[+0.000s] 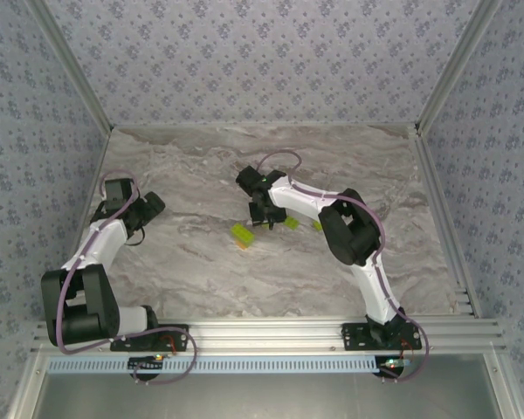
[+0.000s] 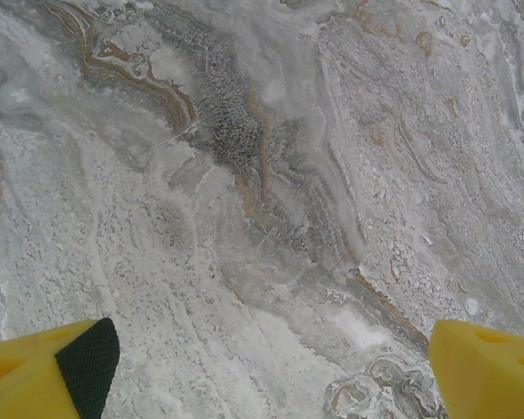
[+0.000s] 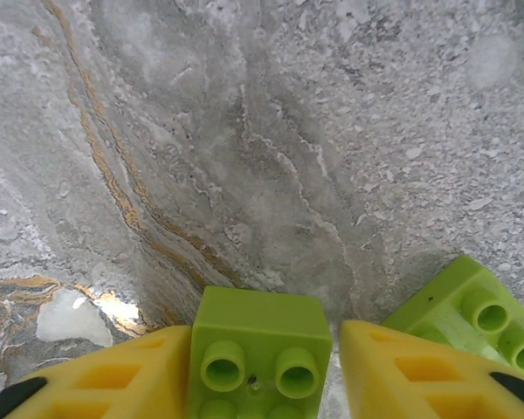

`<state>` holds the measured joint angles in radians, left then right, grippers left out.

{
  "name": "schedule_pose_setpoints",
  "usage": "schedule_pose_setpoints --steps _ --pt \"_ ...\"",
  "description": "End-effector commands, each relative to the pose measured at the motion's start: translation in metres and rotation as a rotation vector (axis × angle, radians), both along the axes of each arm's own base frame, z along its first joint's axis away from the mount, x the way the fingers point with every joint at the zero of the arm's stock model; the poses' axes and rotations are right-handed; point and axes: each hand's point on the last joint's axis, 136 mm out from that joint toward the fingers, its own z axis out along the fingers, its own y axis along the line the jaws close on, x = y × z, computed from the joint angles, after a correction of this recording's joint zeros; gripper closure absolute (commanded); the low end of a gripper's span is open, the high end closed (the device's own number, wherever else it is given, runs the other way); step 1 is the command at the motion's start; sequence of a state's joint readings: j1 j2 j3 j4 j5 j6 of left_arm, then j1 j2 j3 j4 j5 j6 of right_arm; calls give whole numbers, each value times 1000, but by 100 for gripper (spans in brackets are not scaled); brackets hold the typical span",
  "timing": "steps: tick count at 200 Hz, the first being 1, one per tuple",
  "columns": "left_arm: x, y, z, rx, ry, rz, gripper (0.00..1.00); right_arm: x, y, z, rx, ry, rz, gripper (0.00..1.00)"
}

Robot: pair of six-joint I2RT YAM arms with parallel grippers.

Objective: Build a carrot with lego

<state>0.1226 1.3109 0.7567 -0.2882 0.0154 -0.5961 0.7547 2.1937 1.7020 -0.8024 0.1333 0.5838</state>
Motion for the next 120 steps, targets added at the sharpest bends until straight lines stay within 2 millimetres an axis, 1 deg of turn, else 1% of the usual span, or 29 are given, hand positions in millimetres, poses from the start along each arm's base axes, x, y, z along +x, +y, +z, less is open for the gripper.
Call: schedule_pose_setpoints --steps 1,35,62,78,92,120 --pt "5 -1 7 -13 -30 -9 7 -4 -6 -13 -17 32 -21 55" --pt "5 -1 7 -13 -29 -7 7 -5 -8 -10 -23 27 -12 62" --pt "5 -1 7 -13 -29 -8 7 -7 -11 7 -46 -2 30 65" --pt "5 -1 8 -13 -30 -9 7 -9 -11 24 -68 -22 96 66" --pt "4 -1 8 -12 -30 -9 7 -13 -13 42 -101 -41 160 67" --pt "5 -1 10 -15 -34 -9 7 -21 -11 84 -134 -72 282 67"
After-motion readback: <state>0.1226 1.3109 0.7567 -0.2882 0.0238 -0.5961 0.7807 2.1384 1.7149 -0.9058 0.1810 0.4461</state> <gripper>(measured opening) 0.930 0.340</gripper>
